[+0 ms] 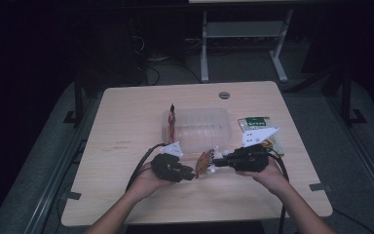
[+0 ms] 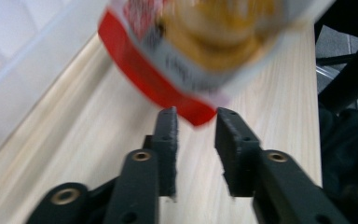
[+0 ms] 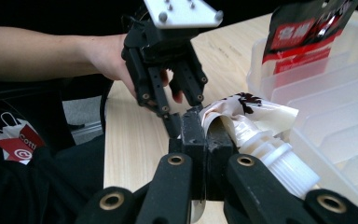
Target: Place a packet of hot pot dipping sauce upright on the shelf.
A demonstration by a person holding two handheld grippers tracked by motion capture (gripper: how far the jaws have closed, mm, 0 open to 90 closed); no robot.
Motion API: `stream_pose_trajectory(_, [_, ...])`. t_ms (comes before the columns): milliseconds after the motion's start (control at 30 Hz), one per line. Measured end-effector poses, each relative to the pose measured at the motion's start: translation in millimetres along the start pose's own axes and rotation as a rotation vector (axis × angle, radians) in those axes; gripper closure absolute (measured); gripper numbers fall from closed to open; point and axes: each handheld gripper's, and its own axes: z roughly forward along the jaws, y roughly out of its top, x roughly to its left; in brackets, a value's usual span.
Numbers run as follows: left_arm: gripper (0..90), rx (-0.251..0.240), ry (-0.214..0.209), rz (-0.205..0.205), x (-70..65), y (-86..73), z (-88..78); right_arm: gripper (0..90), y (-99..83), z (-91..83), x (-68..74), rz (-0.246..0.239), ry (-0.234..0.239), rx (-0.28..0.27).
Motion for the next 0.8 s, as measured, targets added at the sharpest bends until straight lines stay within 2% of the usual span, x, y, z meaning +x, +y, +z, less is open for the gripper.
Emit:
stream_pose_trajectory(100, [57.0, 0.015, 0.001, -0.011, -0.7, -7.0, -9.8, 89.4, 4.1, -3.5, 1.3, -0.01, 0.002, -0.014])
stream_pose_trajectory(333, [45.1, -0.011, 0.047, -0.006, -4.2, -24.0, -28.8, 89.4, 17.5, -5.5, 2.0, -0.04, 0.005, -0.013])
stream_pose_trajectory(467, [41.7, -0.008, 0.055, -0.017, -7.7, -35.3, -35.1, 89.4, 26.3, -4.9, -0.1, -0.056, 0.002, -0.014])
stream_pose_trajectory(600, [39.3, -0.005, 0.084, -0.015, -8.5, -46.1, -43.0, 89.4, 34.4, -3.0, -5.4, -0.068, -0.002, -0.022])
stream_pose_trajectory(800, [38.3, -0.001, 0.099, -0.04, -8.7, -59.2, -51.0, 89.4, 47.0, 2.4, -18.7, -0.077, -0.011, -0.031])
